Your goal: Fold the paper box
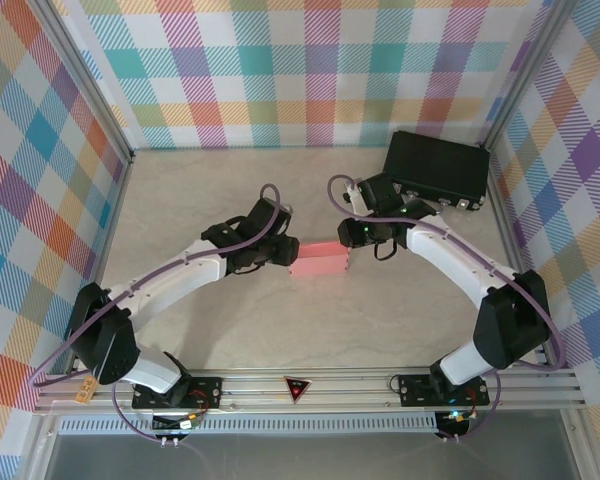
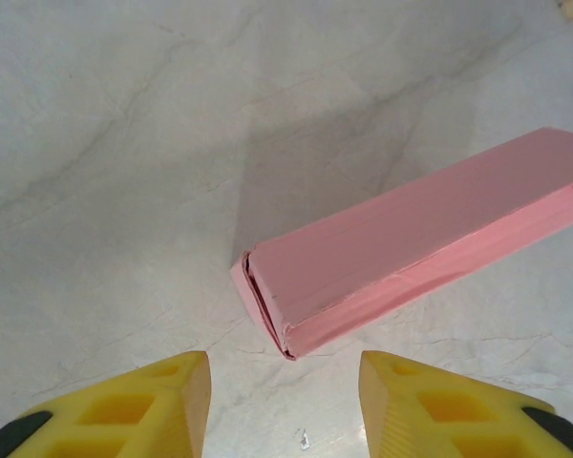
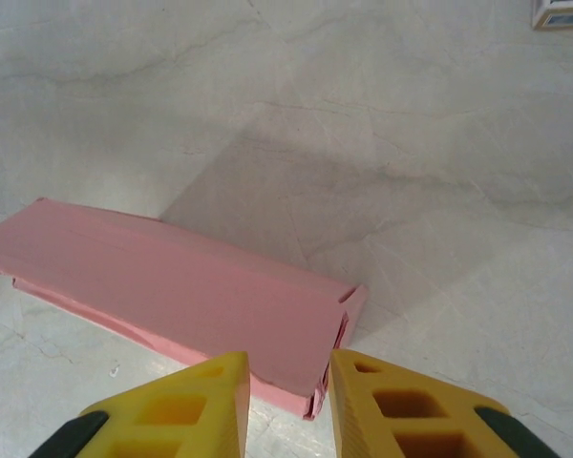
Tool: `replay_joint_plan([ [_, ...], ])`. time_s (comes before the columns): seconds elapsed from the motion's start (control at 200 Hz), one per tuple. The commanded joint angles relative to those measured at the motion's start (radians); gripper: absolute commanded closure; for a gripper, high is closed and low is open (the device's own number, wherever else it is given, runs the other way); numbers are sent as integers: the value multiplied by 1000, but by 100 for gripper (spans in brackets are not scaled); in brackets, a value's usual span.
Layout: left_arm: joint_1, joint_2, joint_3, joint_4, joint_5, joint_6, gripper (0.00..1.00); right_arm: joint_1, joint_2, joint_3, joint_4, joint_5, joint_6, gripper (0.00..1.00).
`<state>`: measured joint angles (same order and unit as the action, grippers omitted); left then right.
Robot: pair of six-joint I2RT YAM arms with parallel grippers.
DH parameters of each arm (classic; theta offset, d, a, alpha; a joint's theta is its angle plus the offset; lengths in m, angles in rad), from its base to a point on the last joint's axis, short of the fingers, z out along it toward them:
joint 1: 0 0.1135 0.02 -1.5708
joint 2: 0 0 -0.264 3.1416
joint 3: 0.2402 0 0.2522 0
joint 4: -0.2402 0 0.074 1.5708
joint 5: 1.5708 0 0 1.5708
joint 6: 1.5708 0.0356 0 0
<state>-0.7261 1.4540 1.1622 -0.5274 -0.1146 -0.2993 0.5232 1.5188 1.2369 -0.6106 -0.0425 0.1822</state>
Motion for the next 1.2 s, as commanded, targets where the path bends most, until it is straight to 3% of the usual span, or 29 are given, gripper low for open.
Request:
replay_joint_plan([
  [0.0,-3,-20,5,23,-44,-22,53,-4,26,39,1,16,26,71],
  [0.475,57,133,114,8,4,-111,50,-6,92,51,-14,18,63,71],
  [1.195,57,166,17,21,55,-122,54,-3,89,-83,52,-18,94,70],
])
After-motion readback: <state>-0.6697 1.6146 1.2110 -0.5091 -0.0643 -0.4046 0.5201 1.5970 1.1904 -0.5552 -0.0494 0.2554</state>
